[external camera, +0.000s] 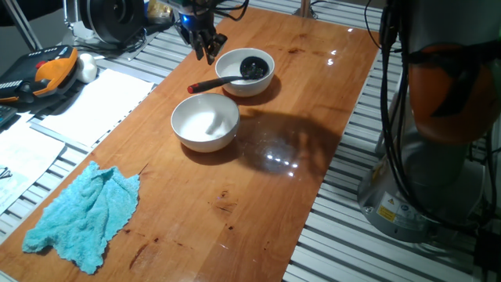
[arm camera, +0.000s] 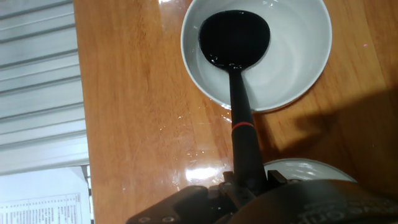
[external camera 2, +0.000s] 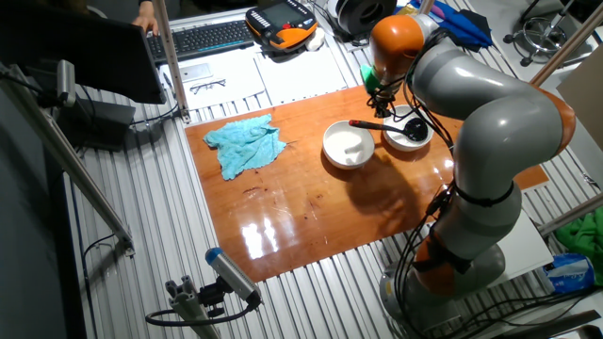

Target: Scoop water with a large spoon from one bowl to another

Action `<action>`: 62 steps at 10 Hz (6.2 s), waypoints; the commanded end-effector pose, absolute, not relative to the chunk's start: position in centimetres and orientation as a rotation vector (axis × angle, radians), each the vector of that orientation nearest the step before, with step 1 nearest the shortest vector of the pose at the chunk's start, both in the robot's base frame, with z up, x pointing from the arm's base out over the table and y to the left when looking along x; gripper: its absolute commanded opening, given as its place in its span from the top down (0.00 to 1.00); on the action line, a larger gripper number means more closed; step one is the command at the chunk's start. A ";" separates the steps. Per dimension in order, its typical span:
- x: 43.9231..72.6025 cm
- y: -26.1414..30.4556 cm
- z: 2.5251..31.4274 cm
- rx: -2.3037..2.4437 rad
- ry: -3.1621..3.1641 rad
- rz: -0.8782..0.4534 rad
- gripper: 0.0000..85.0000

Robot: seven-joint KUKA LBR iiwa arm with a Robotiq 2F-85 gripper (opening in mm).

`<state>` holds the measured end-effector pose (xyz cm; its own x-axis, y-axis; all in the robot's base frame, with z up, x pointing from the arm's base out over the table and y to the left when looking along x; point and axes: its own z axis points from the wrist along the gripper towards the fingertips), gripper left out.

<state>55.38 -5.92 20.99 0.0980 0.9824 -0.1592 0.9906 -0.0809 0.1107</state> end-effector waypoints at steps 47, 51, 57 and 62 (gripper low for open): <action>54.8 -9.9 11.1 2.120 2.061 -0.023 0.40; 54.8 -9.9 11.2 2.112 2.066 -0.024 0.60; 54.8 -9.8 11.1 2.092 2.069 -0.012 1.00; 54.6 -9.9 12.0 2.103 2.085 -0.006 1.00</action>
<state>54.61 -9.89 12.01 0.0168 0.9914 -0.1296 0.9922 -0.0005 0.1245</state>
